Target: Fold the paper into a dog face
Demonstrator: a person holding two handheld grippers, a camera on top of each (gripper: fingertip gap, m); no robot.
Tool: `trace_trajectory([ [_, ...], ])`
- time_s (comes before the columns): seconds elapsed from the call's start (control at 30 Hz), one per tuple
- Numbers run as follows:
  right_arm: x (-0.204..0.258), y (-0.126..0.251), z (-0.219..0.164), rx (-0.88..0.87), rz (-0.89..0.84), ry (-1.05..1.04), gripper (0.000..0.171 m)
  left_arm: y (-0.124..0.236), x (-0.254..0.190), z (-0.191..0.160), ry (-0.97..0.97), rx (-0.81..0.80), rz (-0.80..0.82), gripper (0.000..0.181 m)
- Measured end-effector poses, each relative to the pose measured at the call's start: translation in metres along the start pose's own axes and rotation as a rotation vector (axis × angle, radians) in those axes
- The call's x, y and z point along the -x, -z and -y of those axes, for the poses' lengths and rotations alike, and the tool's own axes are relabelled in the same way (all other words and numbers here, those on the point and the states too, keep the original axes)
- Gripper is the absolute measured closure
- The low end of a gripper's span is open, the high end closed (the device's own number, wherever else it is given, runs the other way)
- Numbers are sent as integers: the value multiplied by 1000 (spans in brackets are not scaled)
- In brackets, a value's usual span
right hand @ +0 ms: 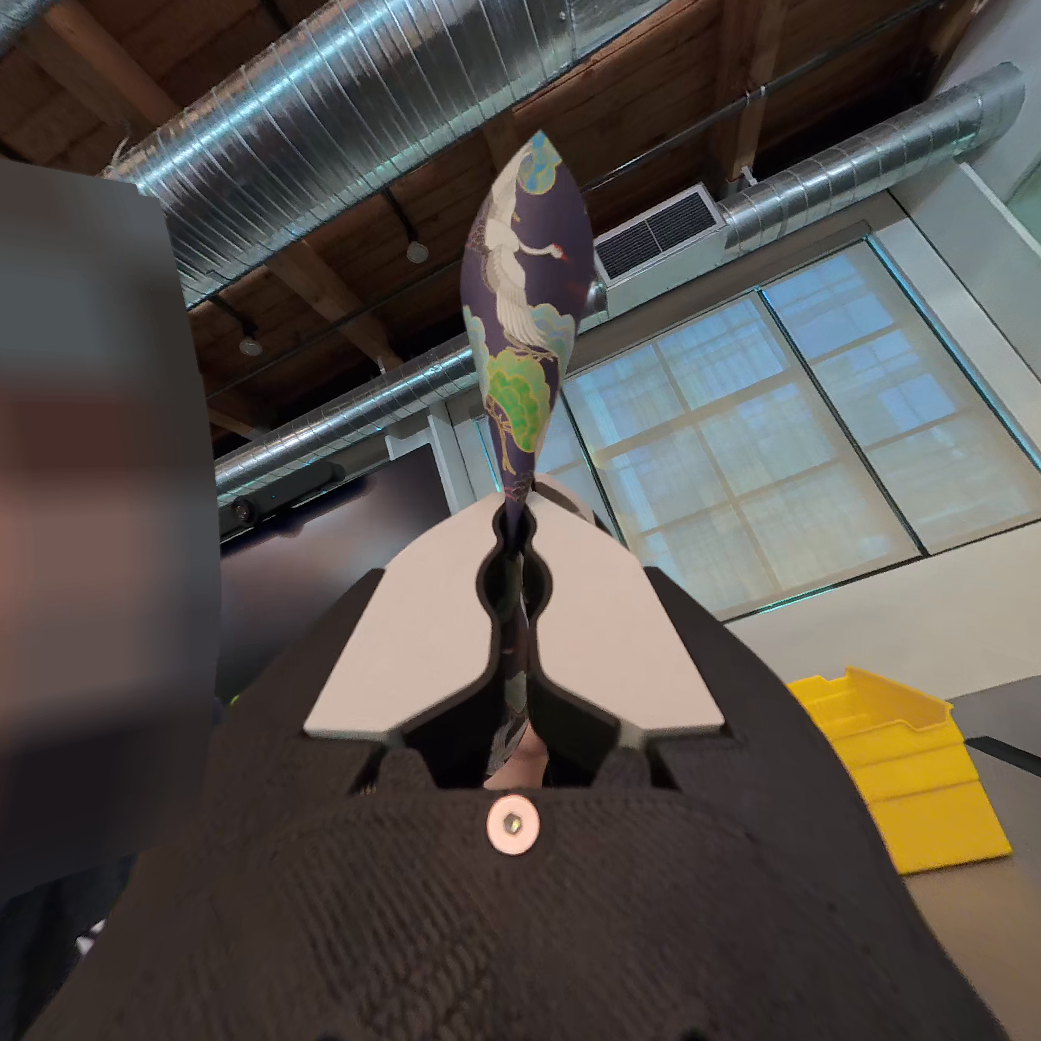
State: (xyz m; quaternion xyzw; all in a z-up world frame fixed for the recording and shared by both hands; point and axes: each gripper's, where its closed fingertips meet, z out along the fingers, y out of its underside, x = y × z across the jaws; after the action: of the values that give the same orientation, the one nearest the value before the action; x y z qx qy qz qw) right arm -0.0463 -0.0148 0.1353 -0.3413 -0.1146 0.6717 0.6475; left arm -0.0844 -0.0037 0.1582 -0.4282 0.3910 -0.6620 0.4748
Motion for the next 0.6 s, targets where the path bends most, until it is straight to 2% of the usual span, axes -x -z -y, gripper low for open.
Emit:
trace_trajectory([
  [0.6, 4, 10, 25, -129, 34, -41, 170, -9, -2, -14, 4, 64, 14, 181],
])
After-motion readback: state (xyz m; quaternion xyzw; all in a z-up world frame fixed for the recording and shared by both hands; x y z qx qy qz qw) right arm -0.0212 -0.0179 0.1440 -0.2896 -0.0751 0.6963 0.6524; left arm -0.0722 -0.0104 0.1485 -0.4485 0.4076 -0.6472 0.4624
